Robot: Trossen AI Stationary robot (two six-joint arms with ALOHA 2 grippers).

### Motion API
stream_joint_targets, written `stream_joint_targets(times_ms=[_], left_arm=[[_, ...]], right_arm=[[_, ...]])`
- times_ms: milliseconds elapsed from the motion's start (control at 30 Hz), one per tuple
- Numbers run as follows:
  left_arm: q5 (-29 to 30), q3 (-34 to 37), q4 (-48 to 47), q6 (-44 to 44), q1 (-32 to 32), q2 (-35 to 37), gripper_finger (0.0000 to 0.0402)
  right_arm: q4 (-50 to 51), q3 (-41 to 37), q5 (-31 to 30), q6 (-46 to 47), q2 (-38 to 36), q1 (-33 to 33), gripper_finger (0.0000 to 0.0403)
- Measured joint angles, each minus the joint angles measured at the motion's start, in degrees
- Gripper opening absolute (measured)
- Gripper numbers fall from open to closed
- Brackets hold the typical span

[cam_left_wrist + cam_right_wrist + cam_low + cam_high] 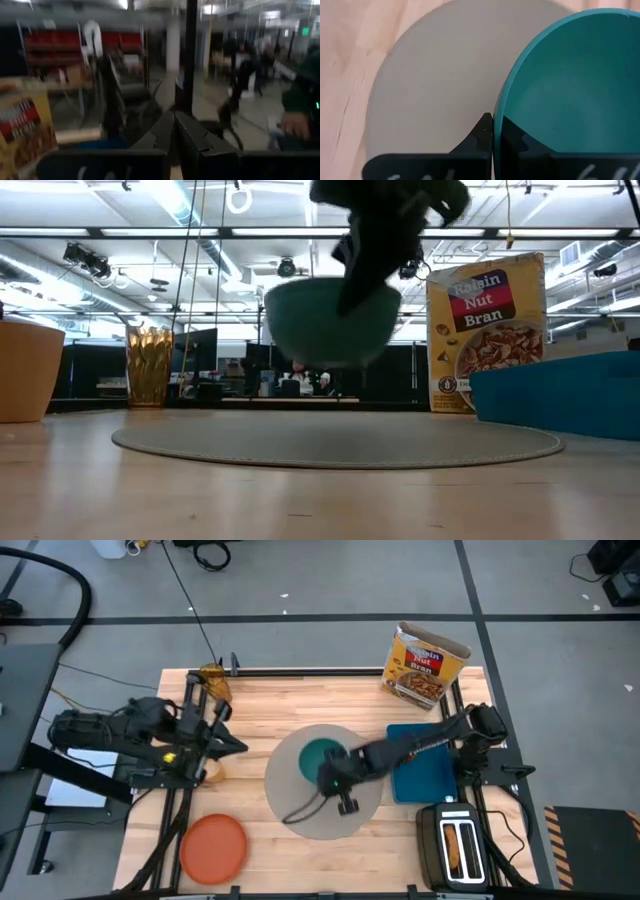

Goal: Arrange a breakfast setting
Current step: Put the green bowl in the center of the brown table mat

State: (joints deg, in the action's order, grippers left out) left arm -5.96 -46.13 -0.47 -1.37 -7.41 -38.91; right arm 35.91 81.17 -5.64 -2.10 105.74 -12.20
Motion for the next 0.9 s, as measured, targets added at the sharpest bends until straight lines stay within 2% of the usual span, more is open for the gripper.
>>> stream_joint_targets(times_ms=[100,300,667,900], left_arm=[[0.23,-0.48,-1.58,-1.48,-1.00,-1.46,0.0025],[0.29,-0.51,-3.56,-2.05,-1.24,-3.93,0.0025],[1.49,-0.48,-3.65,-2.77,-1.14,-6.37,0.0025],[1.51,-0.55,-3.57,-7.25,-1.13,-6.48,0.0025]], right_arm=[[-5.05,-3.58,-0.10,2.45,-0.10,-1.34,0.0011],[-6.44,-8.51,1.42,-3.13,1.58,-2.33,0.0011],[-11.98,-9.08,1.92,-9.21,4.56,0.50,0.0011],[-12.08,-9.19,2.11,-8.58,4.28,1.90,0.0012]])
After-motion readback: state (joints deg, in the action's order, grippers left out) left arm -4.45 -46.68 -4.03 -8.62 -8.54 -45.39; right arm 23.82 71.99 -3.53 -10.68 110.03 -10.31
